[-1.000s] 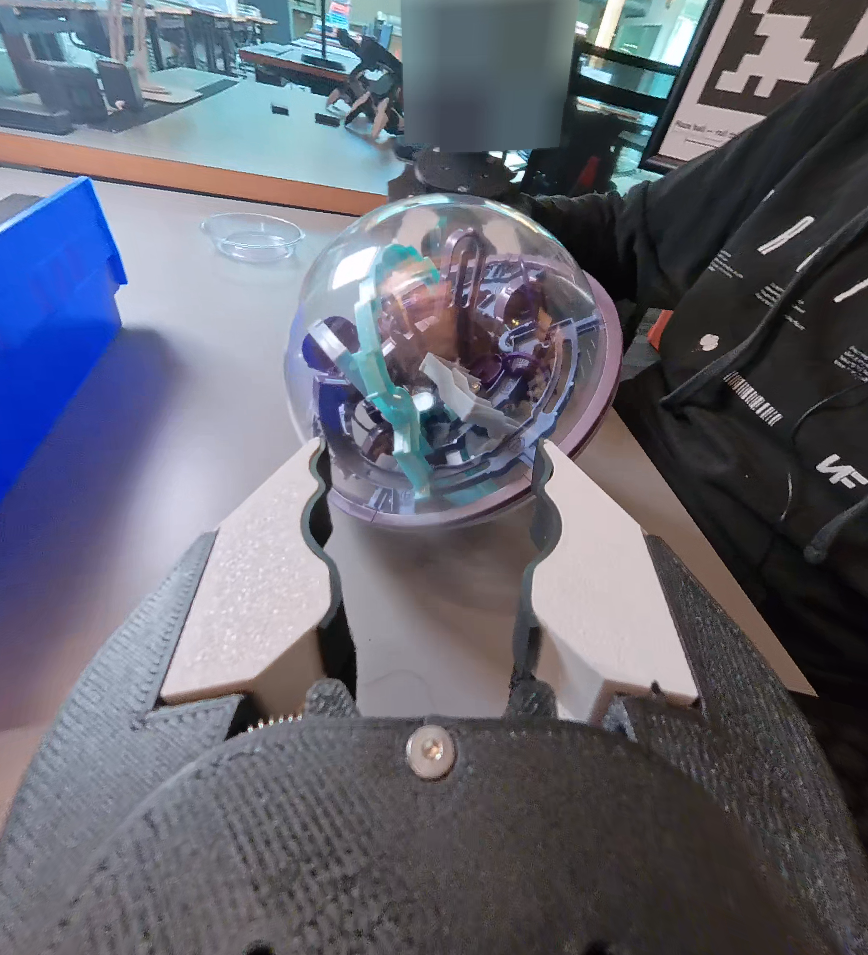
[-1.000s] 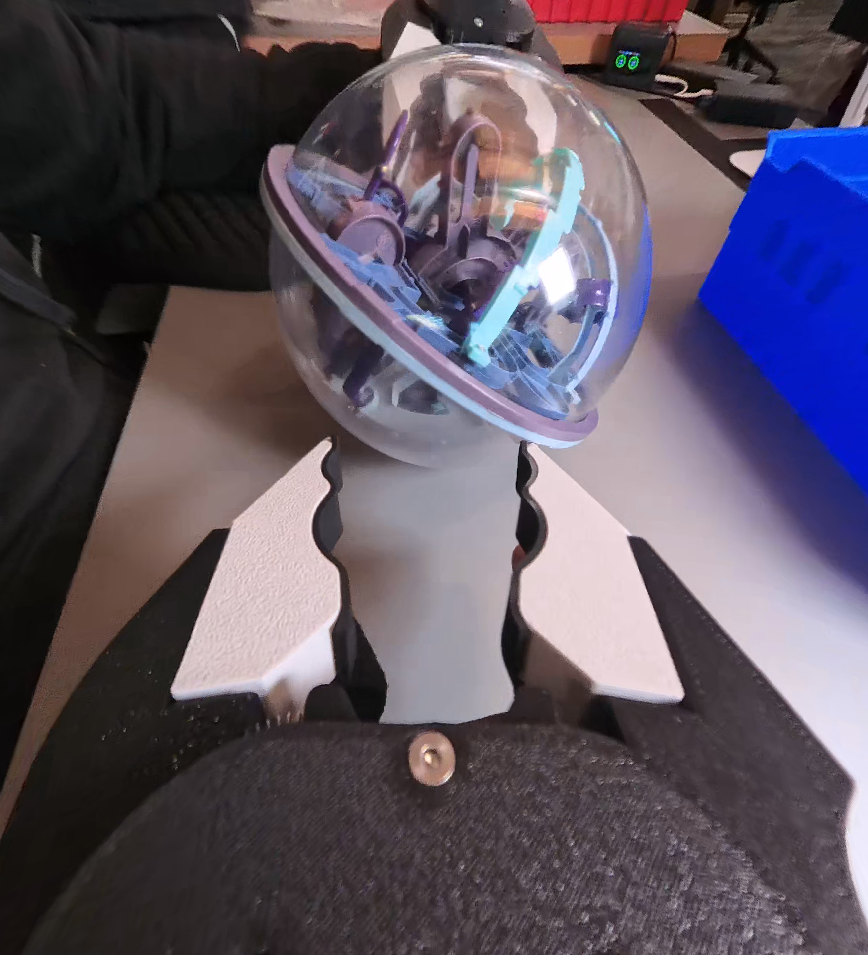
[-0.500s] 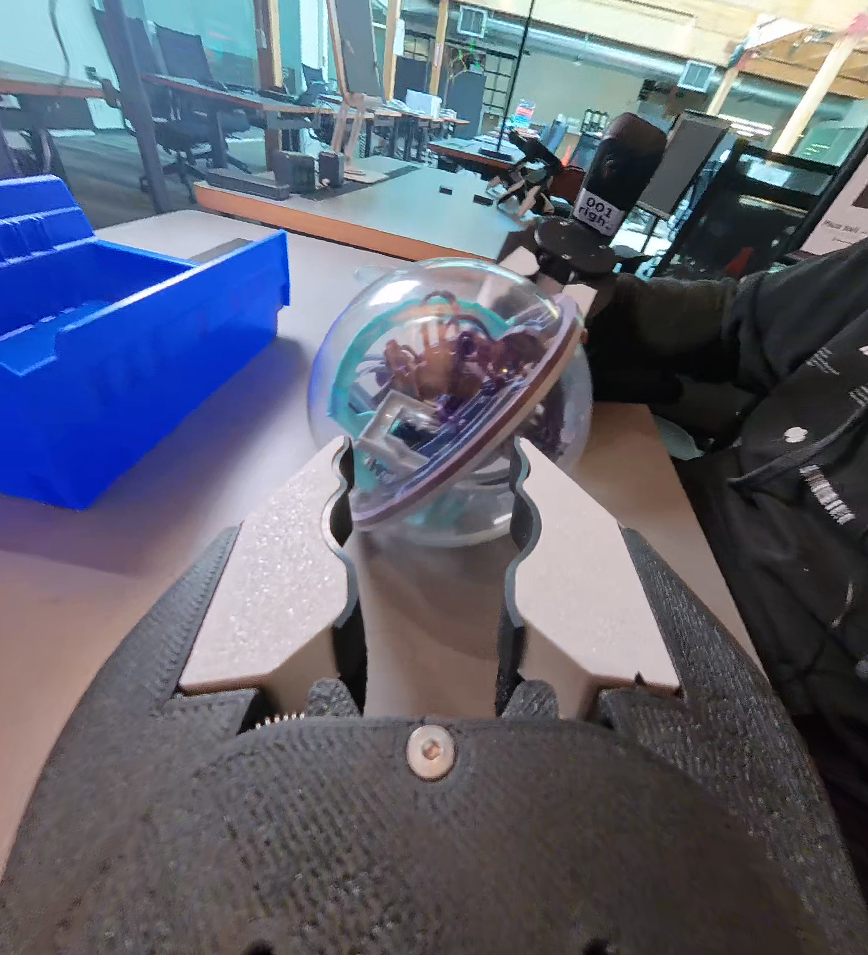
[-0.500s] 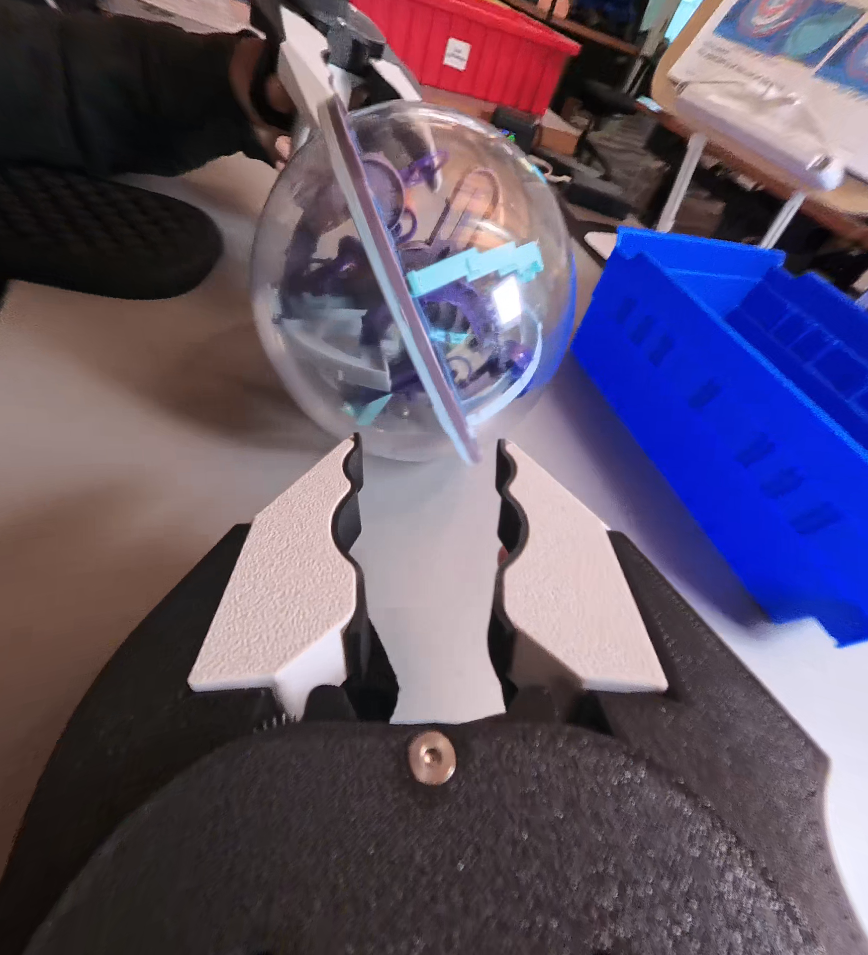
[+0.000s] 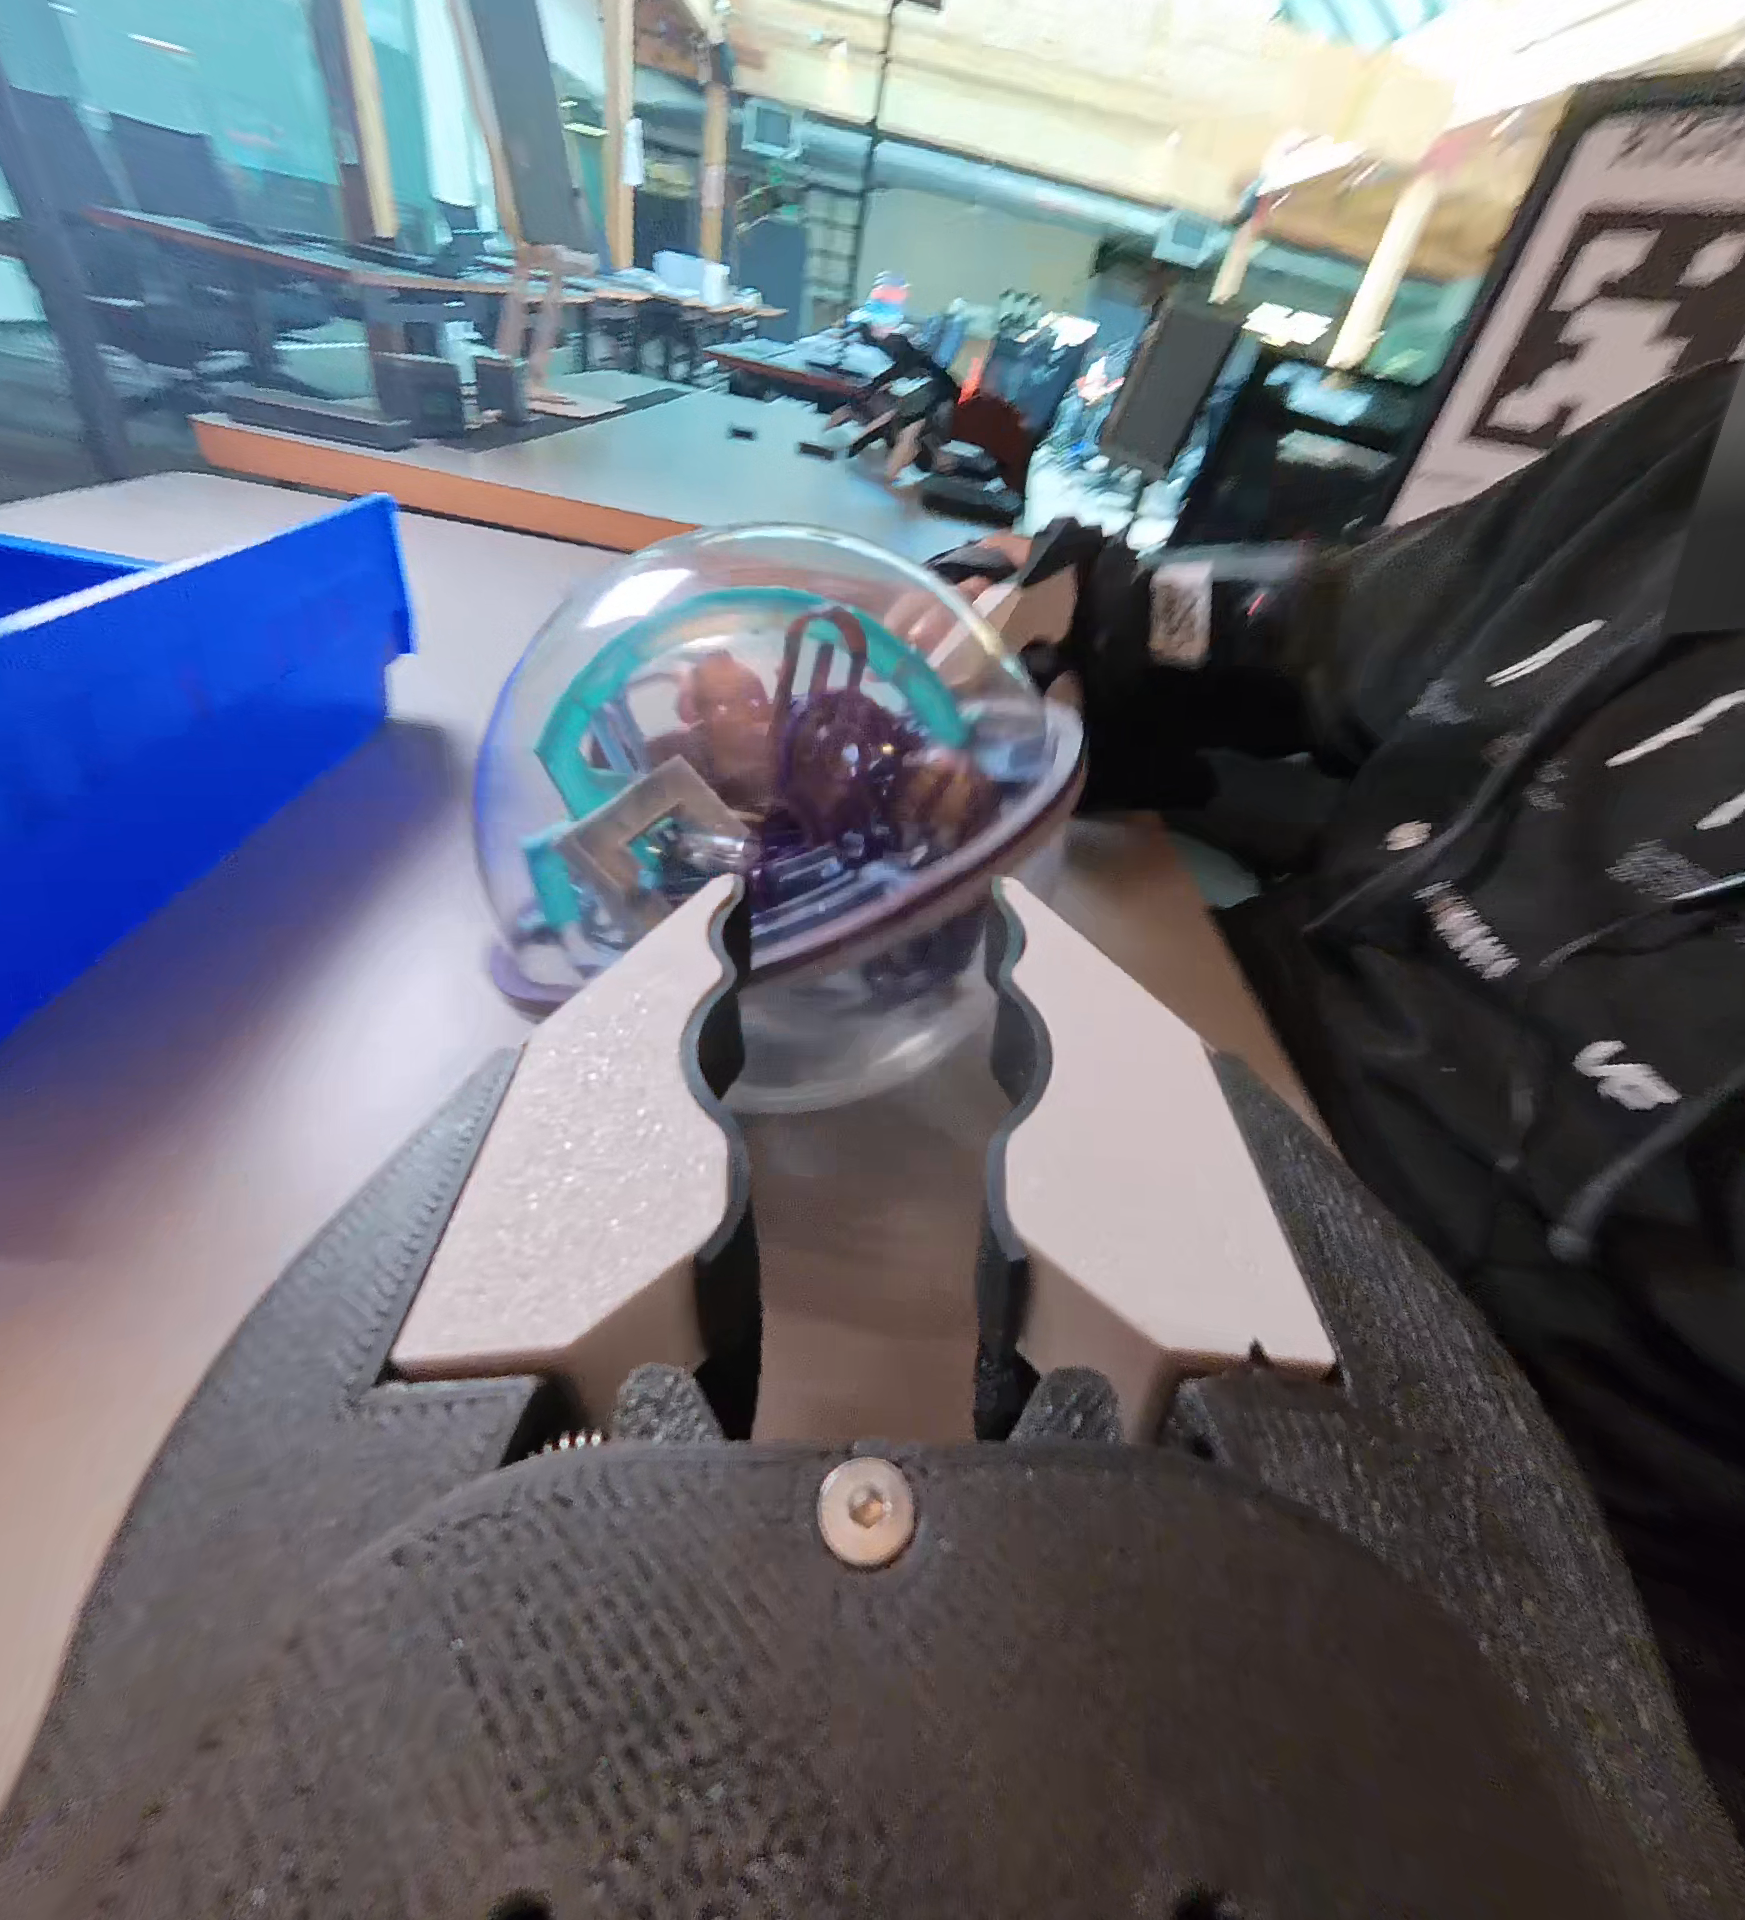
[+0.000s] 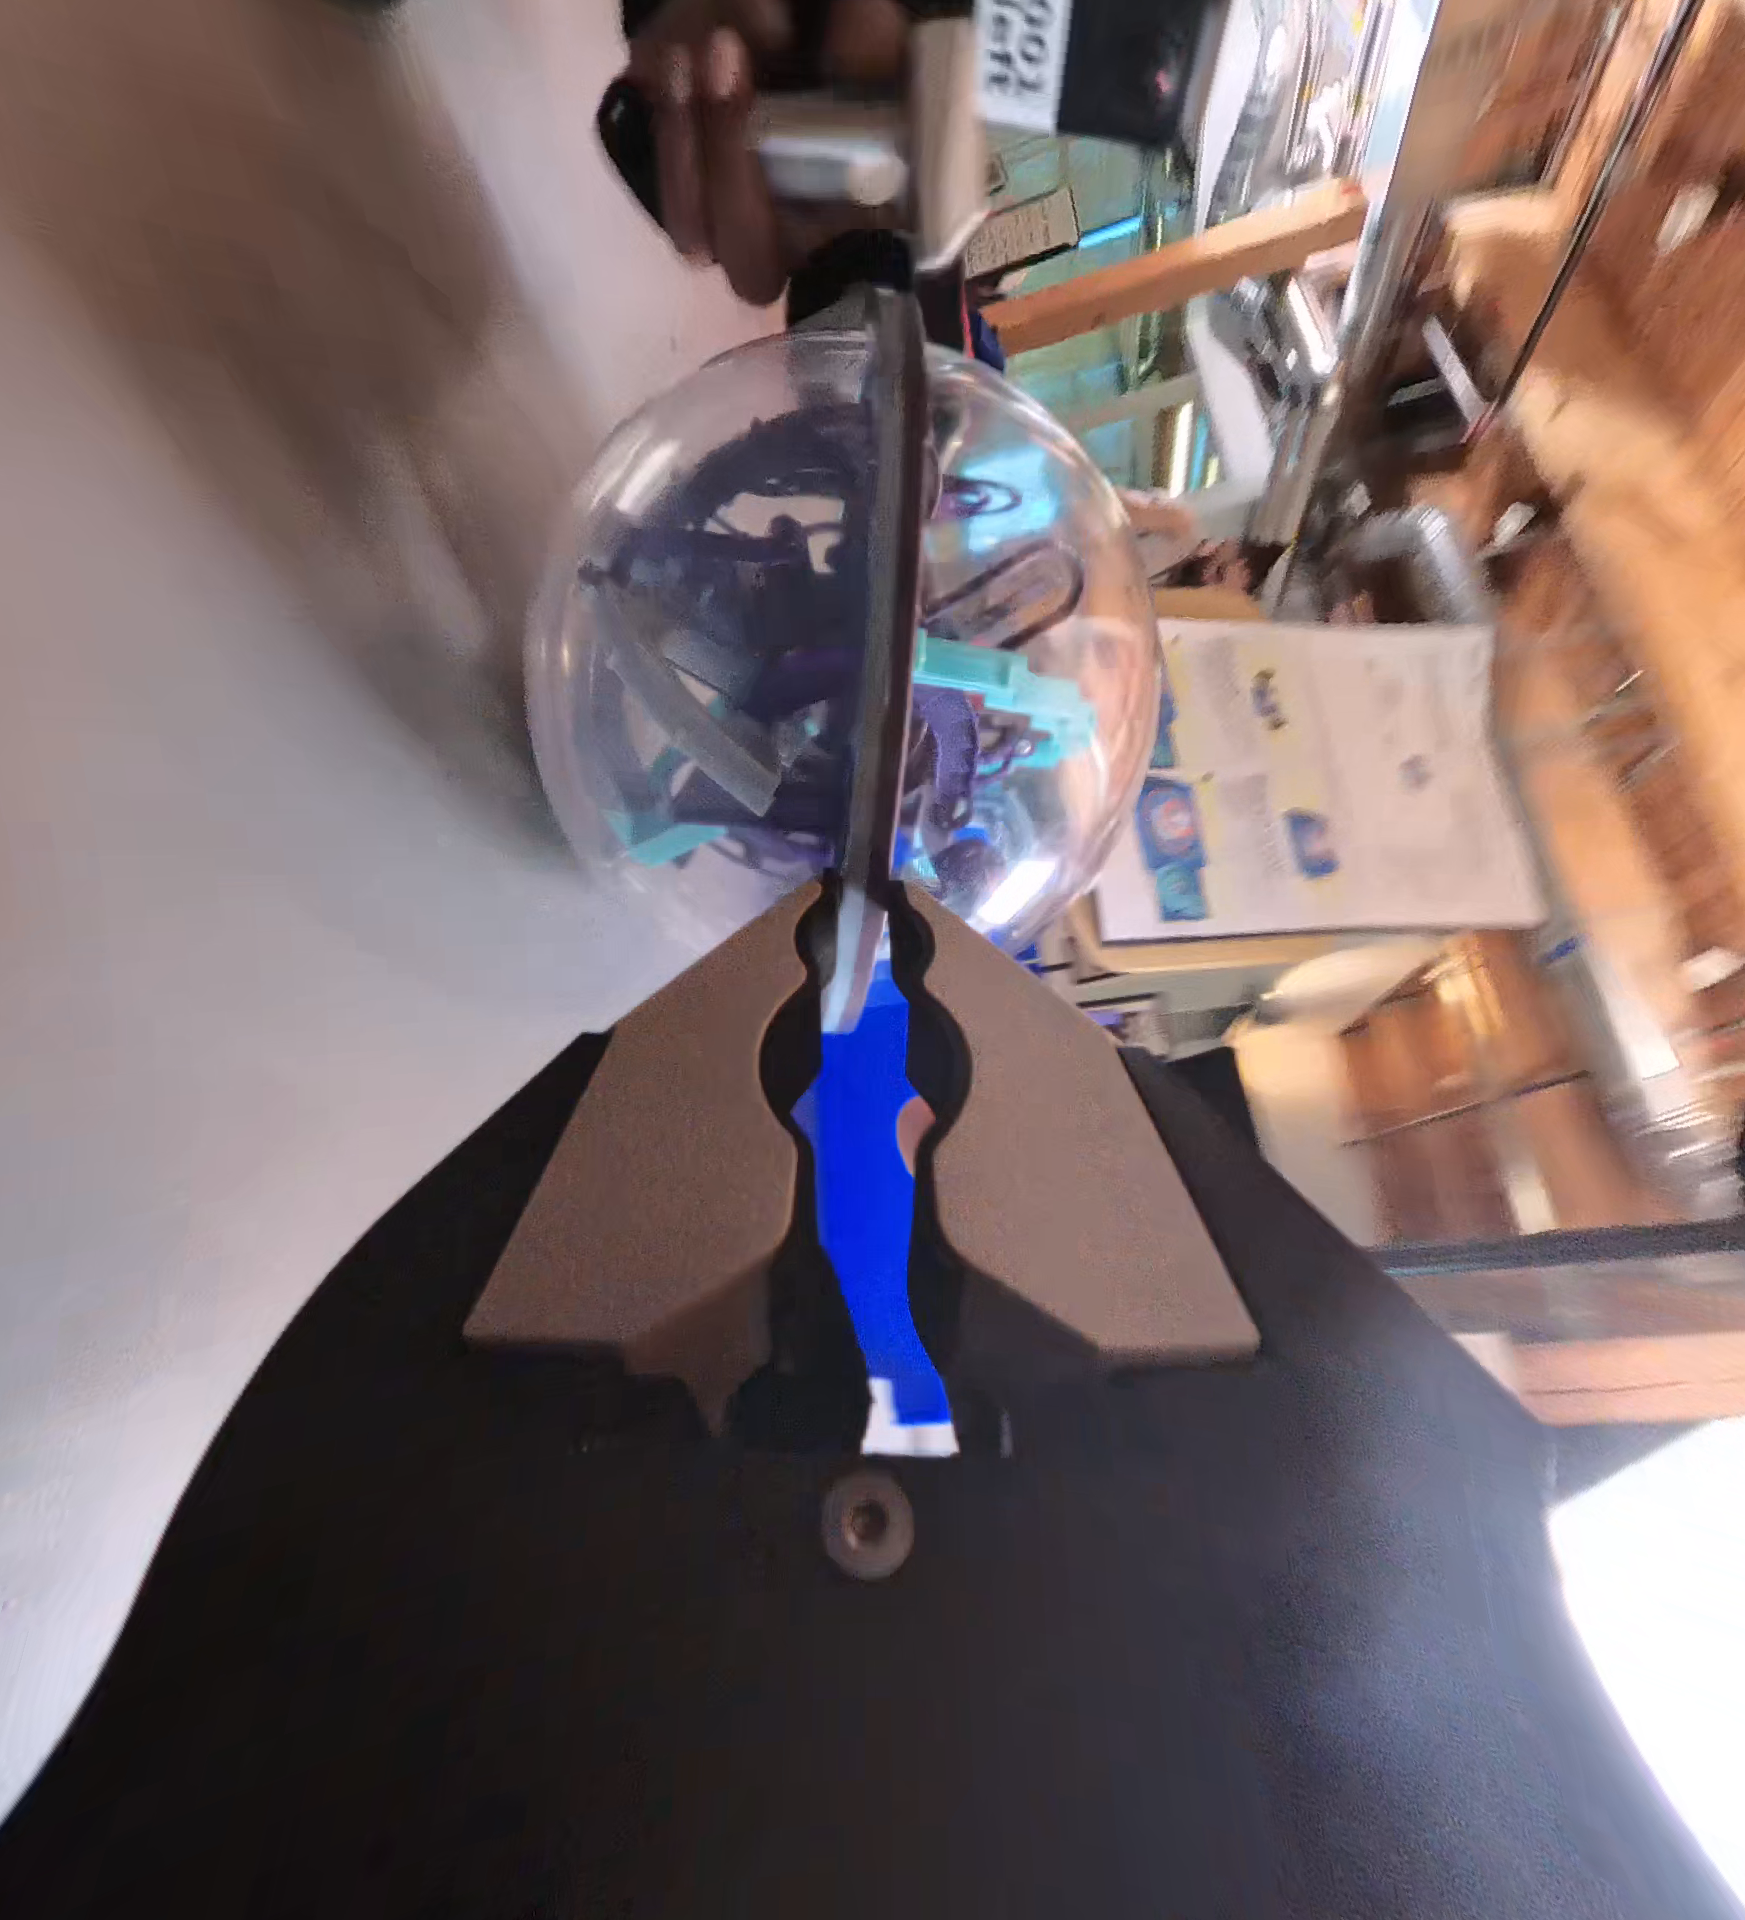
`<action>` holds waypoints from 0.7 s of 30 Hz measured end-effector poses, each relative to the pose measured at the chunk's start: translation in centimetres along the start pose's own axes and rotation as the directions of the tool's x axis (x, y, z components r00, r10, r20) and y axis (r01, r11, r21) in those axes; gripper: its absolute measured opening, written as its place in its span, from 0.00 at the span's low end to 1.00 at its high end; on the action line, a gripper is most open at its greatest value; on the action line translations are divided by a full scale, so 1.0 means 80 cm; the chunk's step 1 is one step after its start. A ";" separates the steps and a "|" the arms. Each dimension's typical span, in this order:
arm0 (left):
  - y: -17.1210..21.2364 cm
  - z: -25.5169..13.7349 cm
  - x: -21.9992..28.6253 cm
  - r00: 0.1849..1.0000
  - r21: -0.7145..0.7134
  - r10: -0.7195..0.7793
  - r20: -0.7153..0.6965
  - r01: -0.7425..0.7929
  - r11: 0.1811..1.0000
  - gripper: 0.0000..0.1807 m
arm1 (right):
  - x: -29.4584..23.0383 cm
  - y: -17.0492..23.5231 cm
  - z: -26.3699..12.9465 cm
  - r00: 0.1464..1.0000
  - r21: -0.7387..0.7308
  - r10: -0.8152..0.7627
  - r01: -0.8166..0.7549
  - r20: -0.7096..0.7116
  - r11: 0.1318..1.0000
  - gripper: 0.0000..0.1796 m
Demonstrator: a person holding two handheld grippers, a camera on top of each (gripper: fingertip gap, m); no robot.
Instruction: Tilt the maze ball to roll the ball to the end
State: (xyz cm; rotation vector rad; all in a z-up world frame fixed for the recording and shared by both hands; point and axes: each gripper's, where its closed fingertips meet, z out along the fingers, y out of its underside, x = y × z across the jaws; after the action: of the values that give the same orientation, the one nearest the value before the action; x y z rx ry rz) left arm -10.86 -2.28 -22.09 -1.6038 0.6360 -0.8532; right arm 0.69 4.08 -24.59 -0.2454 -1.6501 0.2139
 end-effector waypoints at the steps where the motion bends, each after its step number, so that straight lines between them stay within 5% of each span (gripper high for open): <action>1: -0.001 -0.003 0.004 0.998 0.022 -0.046 -0.035 0.047 0.999 0.28 | -0.005 -0.002 -0.001 0.996 -0.006 -0.091 0.091 -0.017 0.996 0.04; 5: 0.012 -0.016 -0.041 0.951 0.093 -0.306 0.034 0.302 0.949 0.32 | -0.016 -0.005 -0.007 0.960 -0.015 -0.273 0.272 -0.066 0.962 0.04; 10: 0.035 0.002 -0.042 0.883 0.013 -0.469 -0.017 0.470 0.883 0.32 | -0.021 0.004 -0.013 0.972 -0.041 -0.230 0.228 -0.041 0.973 0.05; 15: 0.036 0.008 -0.030 0.879 -0.007 -0.474 -0.055 0.475 0.880 0.25 | -0.020 0.018 -0.025 0.999 -0.070 0.023 -0.021 0.033 0.997 0.18; 18: 0.035 0.007 -0.031 0.889 -0.004 -0.457 -0.033 0.457 0.890 0.23 | -0.015 0.032 -0.038 0.945 -0.089 0.302 -0.292 0.126 0.952 0.25; 21: 0.034 0.011 -0.034 0.899 -0.010 -0.436 -0.027 0.436 0.900 0.23 | -0.008 0.042 -0.035 0.896 -0.111 0.409 -0.395 0.174 0.912 0.25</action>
State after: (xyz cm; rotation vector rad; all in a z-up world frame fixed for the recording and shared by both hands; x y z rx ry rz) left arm -11.65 -0.21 -25.31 -1.7716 0.2939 -1.2042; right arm 3.68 7.09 -25.90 -0.6426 -1.7894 0.5051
